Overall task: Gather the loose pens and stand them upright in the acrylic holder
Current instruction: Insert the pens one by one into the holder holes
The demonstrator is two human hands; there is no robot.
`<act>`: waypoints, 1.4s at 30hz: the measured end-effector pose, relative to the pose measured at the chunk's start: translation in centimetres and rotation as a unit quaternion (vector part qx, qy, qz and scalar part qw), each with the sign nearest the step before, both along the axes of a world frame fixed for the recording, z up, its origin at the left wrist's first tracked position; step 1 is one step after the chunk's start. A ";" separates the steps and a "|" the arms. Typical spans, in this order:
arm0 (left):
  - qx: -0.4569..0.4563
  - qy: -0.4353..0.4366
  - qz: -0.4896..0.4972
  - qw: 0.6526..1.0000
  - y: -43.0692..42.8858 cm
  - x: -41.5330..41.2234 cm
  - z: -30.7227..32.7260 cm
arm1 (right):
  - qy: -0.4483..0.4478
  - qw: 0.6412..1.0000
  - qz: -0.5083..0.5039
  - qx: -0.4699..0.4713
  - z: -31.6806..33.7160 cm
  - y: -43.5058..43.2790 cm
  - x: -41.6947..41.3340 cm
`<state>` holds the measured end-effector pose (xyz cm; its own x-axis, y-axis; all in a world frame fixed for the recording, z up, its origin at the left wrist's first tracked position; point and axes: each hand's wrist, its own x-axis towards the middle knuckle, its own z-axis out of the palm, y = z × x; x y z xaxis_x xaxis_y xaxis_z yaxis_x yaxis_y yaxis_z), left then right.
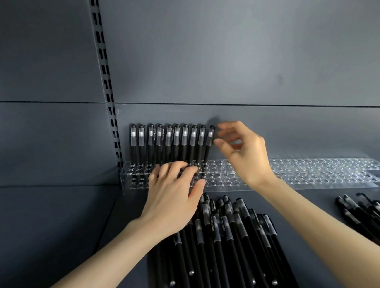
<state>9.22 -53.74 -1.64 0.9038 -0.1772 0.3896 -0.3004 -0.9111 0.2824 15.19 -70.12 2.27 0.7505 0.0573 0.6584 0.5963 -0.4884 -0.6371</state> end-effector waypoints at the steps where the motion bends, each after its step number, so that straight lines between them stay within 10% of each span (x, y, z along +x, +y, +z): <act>1: -0.005 -0.008 0.001 1.000 0.2 -0.5 0.2 | 0.008 1.000 0.002 0.002 -0.1 0.0 -0.7; 15: -0.055 0.217 0.083 0.971 2.8 -8.1 0.4 | 0.184 0.913 0.098 -0.350 -4.1 -0.4 -8.3; 31: -0.314 0.249 0.099 0.911 3.7 -7.6 0.3 | 0.161 0.927 0.090 -0.326 -4.5 -0.2 -8.8; 42: -0.314 0.208 0.065 0.924 4.0 -7.6 0.6 | 0.173 0.926 0.093 -0.324 -4.5 -0.4 -8.8</act>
<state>1.61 -49.72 -1.02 0.9962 0.0865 -0.0072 0.0537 -0.5489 0.8342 6.39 -70.51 -2.23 0.8471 0.5058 0.1633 0.5240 -0.7437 -0.4151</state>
